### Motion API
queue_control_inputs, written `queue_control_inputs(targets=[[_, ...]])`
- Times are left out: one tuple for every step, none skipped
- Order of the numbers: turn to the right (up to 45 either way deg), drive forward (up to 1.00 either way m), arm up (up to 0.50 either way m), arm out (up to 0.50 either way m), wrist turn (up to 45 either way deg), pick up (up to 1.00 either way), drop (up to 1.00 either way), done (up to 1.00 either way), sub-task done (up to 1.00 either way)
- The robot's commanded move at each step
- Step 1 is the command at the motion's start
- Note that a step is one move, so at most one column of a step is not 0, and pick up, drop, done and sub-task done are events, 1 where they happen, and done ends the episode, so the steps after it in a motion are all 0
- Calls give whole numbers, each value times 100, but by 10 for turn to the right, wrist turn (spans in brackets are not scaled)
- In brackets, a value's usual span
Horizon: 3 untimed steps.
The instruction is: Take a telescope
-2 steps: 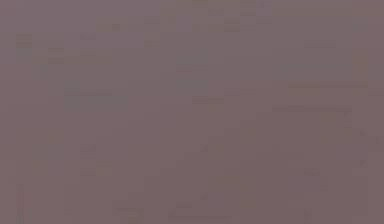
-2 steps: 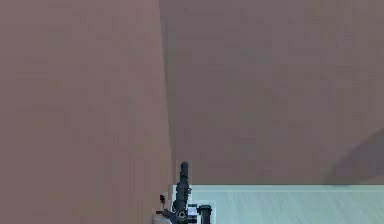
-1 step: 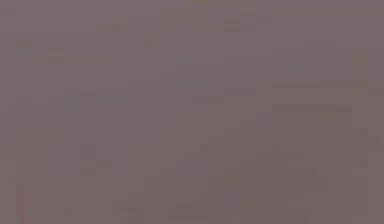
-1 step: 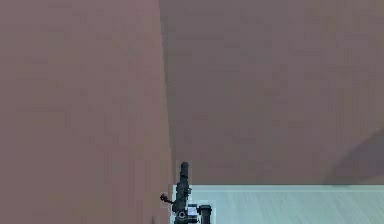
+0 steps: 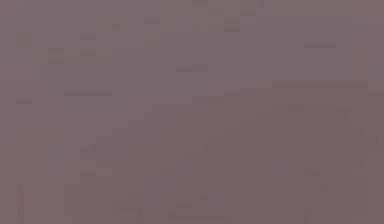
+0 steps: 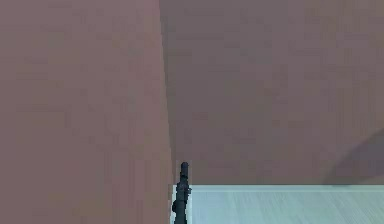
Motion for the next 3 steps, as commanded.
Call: queue_control_inputs(targets=[[0,0,0,0,0,100,0,0,0],[0,0,10,0,0,0,0,0,0],[0,0,0,0,0,0,0,100,0]])
